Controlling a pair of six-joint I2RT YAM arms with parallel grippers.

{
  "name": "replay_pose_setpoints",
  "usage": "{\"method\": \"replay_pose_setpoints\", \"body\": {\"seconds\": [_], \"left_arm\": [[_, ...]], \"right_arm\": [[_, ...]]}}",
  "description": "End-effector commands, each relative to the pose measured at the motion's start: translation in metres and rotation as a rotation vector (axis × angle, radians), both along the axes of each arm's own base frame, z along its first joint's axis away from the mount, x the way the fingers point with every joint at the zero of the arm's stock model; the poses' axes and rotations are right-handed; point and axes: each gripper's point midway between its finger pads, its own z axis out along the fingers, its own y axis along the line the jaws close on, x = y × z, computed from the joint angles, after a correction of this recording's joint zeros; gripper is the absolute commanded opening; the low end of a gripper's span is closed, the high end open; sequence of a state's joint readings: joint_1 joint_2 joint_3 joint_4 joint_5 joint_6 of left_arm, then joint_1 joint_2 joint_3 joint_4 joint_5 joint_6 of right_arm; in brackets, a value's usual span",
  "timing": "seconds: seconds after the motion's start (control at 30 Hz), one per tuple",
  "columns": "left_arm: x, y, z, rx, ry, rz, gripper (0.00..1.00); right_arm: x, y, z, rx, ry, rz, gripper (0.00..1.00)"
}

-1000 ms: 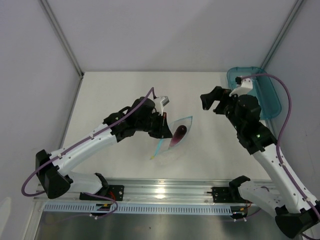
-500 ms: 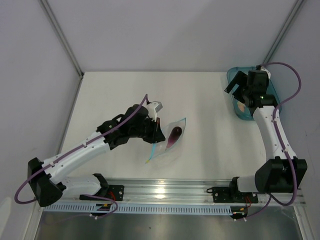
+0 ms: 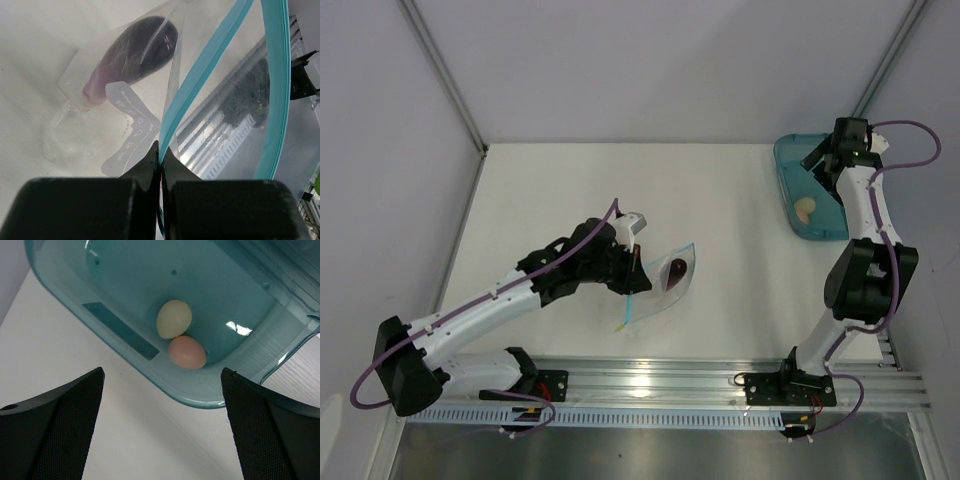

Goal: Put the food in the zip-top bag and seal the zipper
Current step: Pick up the fake vegetable from the bin.

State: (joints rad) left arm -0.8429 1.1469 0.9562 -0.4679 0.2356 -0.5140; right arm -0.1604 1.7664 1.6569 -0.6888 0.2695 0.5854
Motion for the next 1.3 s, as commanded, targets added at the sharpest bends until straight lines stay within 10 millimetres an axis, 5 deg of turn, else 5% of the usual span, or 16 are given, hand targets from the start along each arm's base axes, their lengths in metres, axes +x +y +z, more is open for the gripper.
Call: {"method": "replay_pose_setpoints", "body": {"seconds": [0.0,0.13,0.27,0.63,1.27], "left_arm": [[-0.002,-0.007,0.013,-0.080,-0.047,-0.044,0.01],[-0.003,-0.006,0.017,-0.101,-0.066,-0.045,0.01],[0.001,-0.004,0.017,-0.084,-0.088,-0.039,0.00],[0.007,-0.006,0.010,-0.066,-0.087,-0.033,0.00],[0.006,-0.009,0.004,-0.065,-0.064,-0.033,0.01]], "right_arm": [[0.005,-0.023,-0.002,-0.029,0.033,-0.102,0.99],[0.015,-0.040,-0.012,-0.025,0.065,-0.140,1.00],[0.025,-0.048,-0.043,-0.008,0.142,-0.148,0.99],[0.045,-0.043,-0.103,0.072,0.233,-0.126,0.98],[0.059,-0.033,-0.144,0.133,0.252,-0.091,0.94]]}}
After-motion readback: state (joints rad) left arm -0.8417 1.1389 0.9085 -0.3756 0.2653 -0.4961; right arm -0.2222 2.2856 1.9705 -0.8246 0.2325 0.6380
